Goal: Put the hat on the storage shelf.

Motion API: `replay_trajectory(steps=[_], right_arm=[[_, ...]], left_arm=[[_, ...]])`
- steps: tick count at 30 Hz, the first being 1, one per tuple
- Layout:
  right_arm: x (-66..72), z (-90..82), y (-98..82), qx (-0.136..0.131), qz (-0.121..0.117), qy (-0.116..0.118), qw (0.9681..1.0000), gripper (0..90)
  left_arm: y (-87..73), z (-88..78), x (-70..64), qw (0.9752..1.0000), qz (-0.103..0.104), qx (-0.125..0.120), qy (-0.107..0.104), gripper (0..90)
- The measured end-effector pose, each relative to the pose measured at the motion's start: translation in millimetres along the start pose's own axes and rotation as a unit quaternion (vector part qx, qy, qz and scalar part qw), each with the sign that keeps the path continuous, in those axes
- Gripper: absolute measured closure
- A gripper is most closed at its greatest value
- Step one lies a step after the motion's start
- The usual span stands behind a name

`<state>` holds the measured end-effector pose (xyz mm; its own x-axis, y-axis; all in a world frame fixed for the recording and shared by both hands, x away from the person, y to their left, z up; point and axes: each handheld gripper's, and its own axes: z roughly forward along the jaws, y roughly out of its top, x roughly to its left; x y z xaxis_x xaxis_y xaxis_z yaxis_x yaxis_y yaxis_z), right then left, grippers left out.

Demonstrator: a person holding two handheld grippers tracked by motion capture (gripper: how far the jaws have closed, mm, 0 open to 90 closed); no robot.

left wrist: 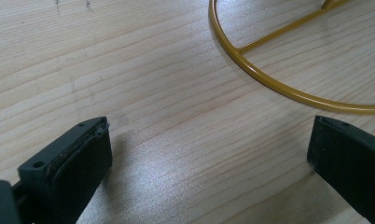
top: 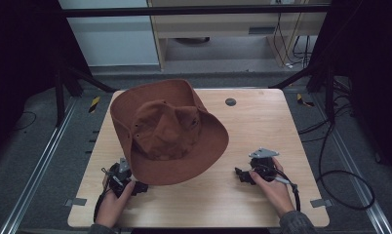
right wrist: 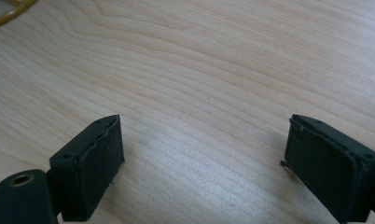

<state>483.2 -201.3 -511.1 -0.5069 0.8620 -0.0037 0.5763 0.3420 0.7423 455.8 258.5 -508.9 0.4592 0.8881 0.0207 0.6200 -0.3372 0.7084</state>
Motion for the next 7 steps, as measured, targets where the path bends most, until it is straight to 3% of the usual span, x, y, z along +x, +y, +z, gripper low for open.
replay_trajectory(steps=[7], right_arm=[[1.0,1.7,0.6,0.006,0.001,-0.004,1.0000,6.9]], left_arm=[[-0.1,0.1,0.1,1.0000,0.000,0.000,-0.001,0.0]])
